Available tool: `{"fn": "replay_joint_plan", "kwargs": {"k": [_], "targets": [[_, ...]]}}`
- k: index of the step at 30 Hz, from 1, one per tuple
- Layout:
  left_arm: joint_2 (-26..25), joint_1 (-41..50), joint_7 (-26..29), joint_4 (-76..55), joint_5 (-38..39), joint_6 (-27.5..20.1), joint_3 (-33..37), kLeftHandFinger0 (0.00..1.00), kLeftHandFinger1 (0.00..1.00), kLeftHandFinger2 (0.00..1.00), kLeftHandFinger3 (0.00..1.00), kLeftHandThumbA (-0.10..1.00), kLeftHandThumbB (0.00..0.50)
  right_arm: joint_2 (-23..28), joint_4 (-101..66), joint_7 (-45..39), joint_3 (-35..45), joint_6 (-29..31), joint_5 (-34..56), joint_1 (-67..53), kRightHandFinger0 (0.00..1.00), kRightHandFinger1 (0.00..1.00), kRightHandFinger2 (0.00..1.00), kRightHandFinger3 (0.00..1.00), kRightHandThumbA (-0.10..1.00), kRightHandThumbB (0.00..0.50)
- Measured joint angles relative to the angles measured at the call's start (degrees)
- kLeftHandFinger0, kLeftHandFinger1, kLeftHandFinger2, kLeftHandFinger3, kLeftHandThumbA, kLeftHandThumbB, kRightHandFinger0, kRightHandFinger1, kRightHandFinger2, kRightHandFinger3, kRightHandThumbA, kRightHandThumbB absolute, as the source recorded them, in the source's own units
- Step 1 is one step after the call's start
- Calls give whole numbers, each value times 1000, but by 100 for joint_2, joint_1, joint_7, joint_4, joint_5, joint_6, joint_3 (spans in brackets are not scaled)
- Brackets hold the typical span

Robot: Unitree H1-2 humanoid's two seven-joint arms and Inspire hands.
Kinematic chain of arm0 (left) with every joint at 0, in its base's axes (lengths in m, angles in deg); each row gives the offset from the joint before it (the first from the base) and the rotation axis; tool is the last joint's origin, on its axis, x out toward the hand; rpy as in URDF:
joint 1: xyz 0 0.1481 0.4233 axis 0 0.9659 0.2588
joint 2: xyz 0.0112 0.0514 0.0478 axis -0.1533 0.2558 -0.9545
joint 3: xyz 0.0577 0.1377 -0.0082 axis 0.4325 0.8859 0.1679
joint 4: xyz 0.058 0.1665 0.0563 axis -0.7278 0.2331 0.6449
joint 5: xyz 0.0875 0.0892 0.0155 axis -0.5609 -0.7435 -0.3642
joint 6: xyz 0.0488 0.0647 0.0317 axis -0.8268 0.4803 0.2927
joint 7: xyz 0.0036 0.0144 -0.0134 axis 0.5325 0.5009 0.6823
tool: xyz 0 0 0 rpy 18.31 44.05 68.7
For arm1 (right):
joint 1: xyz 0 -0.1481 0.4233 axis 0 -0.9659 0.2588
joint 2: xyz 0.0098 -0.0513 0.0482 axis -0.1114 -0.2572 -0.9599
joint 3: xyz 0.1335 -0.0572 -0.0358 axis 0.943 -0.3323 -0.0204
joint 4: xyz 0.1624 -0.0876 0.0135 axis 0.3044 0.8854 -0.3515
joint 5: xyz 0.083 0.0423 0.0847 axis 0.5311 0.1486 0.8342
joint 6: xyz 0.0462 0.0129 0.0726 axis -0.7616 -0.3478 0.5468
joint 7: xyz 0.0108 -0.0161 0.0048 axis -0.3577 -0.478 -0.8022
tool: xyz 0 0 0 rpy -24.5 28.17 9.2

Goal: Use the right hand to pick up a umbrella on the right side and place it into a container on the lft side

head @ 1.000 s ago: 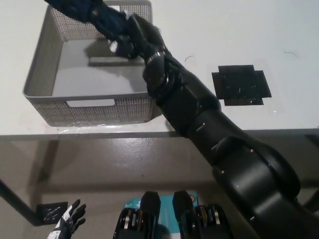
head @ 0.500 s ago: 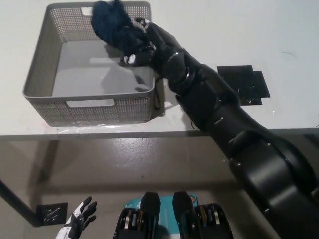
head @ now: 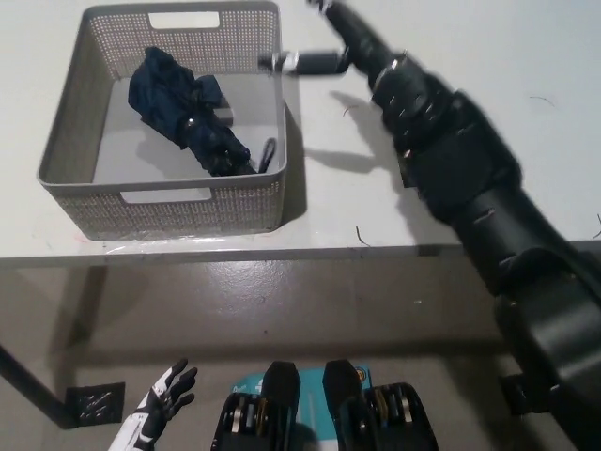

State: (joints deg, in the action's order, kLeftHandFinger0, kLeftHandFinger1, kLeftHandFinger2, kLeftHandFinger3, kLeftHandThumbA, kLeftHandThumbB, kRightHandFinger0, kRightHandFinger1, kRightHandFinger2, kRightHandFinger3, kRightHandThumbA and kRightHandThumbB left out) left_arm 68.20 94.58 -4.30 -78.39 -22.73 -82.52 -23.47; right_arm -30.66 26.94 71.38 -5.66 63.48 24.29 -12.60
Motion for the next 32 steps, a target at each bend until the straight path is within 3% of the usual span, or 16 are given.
{"fn": "replay_joint_plan", "kwargs": {"k": [3, 5, 6, 12, 14, 15, 18, 21, 22, 26, 30, 32], "targets": [[1, -19, 0, 2, -10, 27, -2, 1000, 1000, 1000, 1000, 1000, 66, 102, -690, -108, 235, -46, 166, -24, 1000, 1000, 1000, 1000, 1000, 483], [2, -21, 0, 4, -11, 38, -6, 1000, 1000, 1000, 1000, 1000, 51, 142, -1123, -138, 333, -87, 233, -106, 1000, 1000, 1000, 1000, 1000, 459], [1, -21, 0, 5, -10, 41, -8, 1000, 1000, 1000, 1000, 1000, 49, 155, -1347, -155, 380, -113, 271, -170, 1000, 1000, 1000, 1000, 1000, 407], [1, -20, 0, 12, -8, 51, -24, 1000, 1000, 1000, 1000, 1000, 38, 169, -2633, -243, 550, -272, 483, -925, 1000, 1000, 1000, 1000, 1000, 370], [1, -20, 0, 18, -8, 53, -30, 1000, 1000, 1000, 1000, 1000, 22, 168, -3003, -253, 573, -312, 535, -1266, 1000, 1000, 1000, 1000, 1000, 382], [1, -19, 0, 22, -7, 53, -32, 1000, 1000, 1000, 1000, 1000, 19, 168, -3241, -259, 585, -326, 581, -1511, 1000, 1000, 1000, 1000, 1000, 412], [1, -20, 0, 37, -7, 53, -34, 1000, 1000, 1000, 1000, 1000, 20, 168, -3852, -268, 614, -368, 699, -2221, 1000, 1000, 1000, 1000, 1000, 432], [1, -19, -1, 54, -6, 53, -39, 1000, 1000, 1000, 1000, 1000, 27, 169, -4449, -274, 641, -381, 796, -3061, 1000, 1000, 1000, 1000, 1000, 402], [1, -19, -1, 59, -6, 53, -41, 1000, 1000, 1000, 1000, 1000, 28, 169, -4606, -275, 646, -381, 842, -3346, 1000, 1000, 1000, 1000, 1000, 422], [1, -18, -2, 91, -5, 53, -50, 1000, 1000, 1000, 1000, 1000, 25, 170, -5535, -282, 677, -366, 1077, -4852, 1000, 1000, 1000, 1000, 1000, 416], [0, -17, -2, 114, -4, 53, -62, 1000, 1000, 1000, 1000, 1000, 35, 168, -6273, -328, 679, -181, 1375, -6184, 1000, 1000, 1000, 1000, 1000, 330], [-1, -11, -2, 115, -4, 53, -68, 1000, 1000, 1000, 1000, 1000, 35, 164, -6459, -356, 675, -63, 1507, -6621, 1000, 1000, 1000, 1000, 1000, 333]]}}
